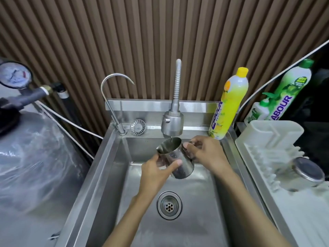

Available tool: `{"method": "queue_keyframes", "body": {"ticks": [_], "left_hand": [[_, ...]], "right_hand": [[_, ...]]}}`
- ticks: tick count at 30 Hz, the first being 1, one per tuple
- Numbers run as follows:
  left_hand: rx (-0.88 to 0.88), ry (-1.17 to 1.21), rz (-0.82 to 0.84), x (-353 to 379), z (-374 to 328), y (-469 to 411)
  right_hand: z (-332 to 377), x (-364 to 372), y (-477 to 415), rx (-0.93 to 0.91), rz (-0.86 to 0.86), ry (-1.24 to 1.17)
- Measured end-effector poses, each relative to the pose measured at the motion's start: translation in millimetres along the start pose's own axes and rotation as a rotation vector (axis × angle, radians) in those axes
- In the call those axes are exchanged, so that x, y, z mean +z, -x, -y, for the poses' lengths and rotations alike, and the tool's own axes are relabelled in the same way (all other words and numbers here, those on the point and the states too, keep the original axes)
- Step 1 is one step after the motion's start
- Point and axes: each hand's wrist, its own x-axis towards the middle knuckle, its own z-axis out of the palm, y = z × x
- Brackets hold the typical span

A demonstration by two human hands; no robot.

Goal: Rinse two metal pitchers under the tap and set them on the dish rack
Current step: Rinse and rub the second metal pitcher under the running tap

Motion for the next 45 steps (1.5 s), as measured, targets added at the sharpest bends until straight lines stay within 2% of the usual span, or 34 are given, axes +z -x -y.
{"method": "queue_keyframes", "body": {"ticks": [2,3,6,10,12,15,17,20,22,24,26,29,32,36,38,41,45], "left_hand": [[-0.006,0.115,0.002,8,5,-6],[0.002,0.171,-0.013,9,4,-7],[0.067,0.283,-0.082,11,0,-14],[0.283,0.102,-0.184,0,-8,-15],[0.323,0.029,-0.194,-6,-9,-11],[0.233,-0.146,-0.227,-8,-5,-3],[0.127,-0.188,-0.19,-4,2,0],[0.069,-0.063,-0.117,4,10,4],[0.038,0.044,-0.059,10,11,2],[0.034,0.174,-0.023,15,11,-1],[0.071,0.267,-0.036,15,10,-5],[0.176,0.295,-0.095,8,5,-13],[0.308,0.162,-0.159,-5,-1,-18],[0.416,-0.011,-0.136,-21,-2,-10],[0.378,-0.137,-0.151,-24,-4,-6],[0.248,-0.235,-0.178,-22,-7,-1],[0.119,-0.126,-0.102,-11,-3,0]], "right_hand": [[4,-2,1,-0.06,-0.061,0.064],[5,-3,2,-0.069,-0.069,-0.011],[-3,1,4,0.008,0.044,-0.459],[-20,19,3,0.112,0.134,-0.816],[-23,23,4,0.157,0.14,-0.912],[-22,22,6,0.215,0.12,-0.826],[-19,19,7,0.249,0.085,-0.701],[-11,7,8,0.214,0.0,-0.405],[-4,0,10,0.123,-0.061,-0.155],[0,0,12,0.048,-0.108,-0.023],[2,3,14,0.005,-0.142,-0.115],[0,11,13,0.053,-0.05,-0.59],[-7,23,11,0.117,0.066,-0.837],[-12,40,13,0.222,0.154,-1.1],[-12,43,17,0.268,0.147,-1.065],[-12,36,19,0.304,0.105,-0.886],[-3,11,16,0.318,0.022,-0.588]]}}
